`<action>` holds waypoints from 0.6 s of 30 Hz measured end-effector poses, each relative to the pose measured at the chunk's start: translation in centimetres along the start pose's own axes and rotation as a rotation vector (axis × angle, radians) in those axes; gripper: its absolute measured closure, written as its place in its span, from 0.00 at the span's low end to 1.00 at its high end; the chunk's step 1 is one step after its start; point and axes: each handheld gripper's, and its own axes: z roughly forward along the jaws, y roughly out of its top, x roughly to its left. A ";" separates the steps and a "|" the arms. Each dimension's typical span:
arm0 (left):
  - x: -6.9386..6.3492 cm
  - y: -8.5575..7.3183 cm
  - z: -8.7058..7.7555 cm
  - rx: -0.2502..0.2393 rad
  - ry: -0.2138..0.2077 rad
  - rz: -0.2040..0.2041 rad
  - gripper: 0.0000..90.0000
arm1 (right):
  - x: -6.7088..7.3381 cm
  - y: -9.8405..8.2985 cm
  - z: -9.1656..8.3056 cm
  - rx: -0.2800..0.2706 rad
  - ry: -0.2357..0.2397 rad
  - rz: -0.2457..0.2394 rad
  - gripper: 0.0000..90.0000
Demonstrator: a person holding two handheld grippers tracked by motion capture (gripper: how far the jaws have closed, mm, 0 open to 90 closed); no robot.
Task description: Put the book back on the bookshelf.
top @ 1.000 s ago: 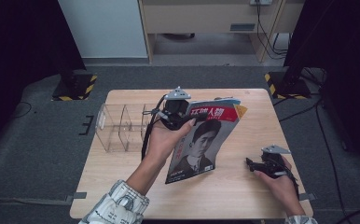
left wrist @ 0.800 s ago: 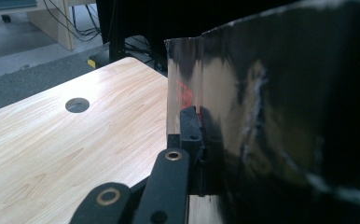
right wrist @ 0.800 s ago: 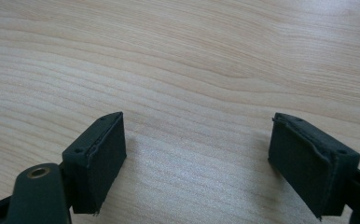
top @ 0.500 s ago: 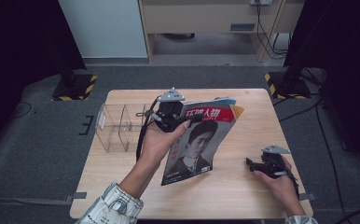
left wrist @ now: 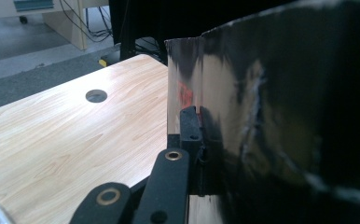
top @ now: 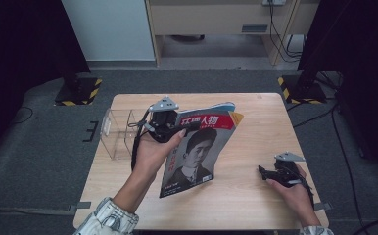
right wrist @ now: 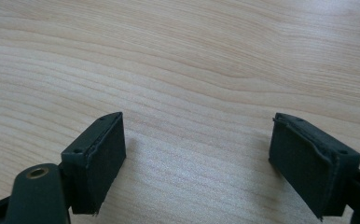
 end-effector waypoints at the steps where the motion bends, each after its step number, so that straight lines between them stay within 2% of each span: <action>1: 0.1 -0.1 -0.2 -0.002 0.002 -0.003 0.96 | 0.0 0.0 0.0 -0.001 -0.001 -0.001 0.21; 8: 0.7 -0.9 -1.7 -0.014 0.029 -0.013 0.96 | 0.0 0.0 0.0 -0.002 -0.001 -0.003 0.21; 18: 1.4 -1.2 -3.8 -0.030 0.043 -0.023 0.96 | 0.0 0.0 -0.1 0.004 0.006 -0.005 0.21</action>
